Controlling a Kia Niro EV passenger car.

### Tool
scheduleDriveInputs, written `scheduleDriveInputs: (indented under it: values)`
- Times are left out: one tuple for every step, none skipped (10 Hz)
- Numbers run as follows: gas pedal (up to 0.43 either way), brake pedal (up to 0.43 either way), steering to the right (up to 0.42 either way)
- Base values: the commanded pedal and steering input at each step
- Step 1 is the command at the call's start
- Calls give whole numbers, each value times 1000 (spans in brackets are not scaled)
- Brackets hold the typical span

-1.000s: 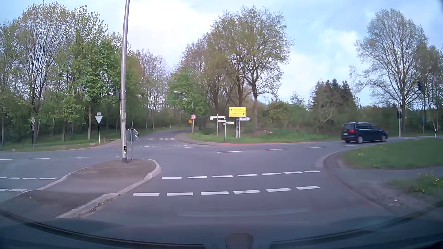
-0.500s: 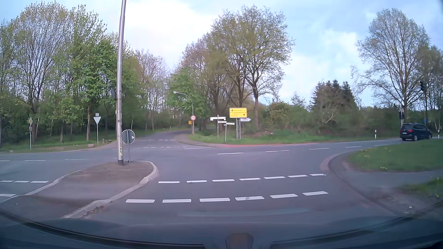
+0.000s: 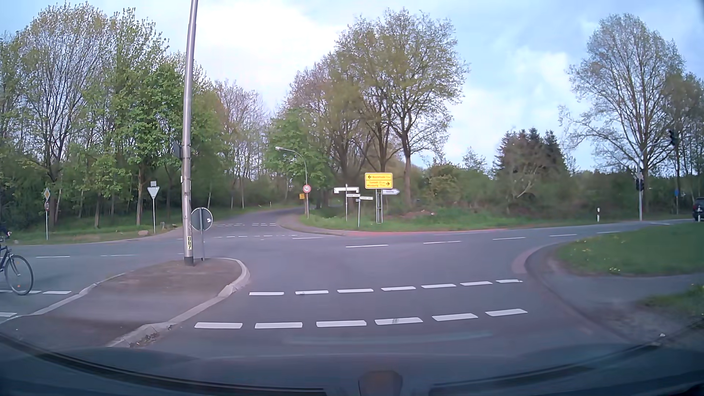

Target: Follow the waypoints while adhering to traffic rules and regulations

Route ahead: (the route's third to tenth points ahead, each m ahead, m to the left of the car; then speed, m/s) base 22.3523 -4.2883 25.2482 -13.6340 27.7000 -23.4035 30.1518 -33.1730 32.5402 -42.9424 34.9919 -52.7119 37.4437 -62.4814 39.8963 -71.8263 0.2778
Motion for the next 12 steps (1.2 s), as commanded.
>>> scheduleDriveInputs:
  values:
    - [0, 152, -9]
    - [0, 128, -9]
    - [0, 85, -9]
    - [0, 55, -9]
    - [0, 67, -9]
    - [0, 67, -9]
    - [0, 73, -9]
    - [0, 73, -9]
    - [0, 73, -9]
    - [0, 73, -9]
    - [0, 73, -9]
    - [0, 61, -9]
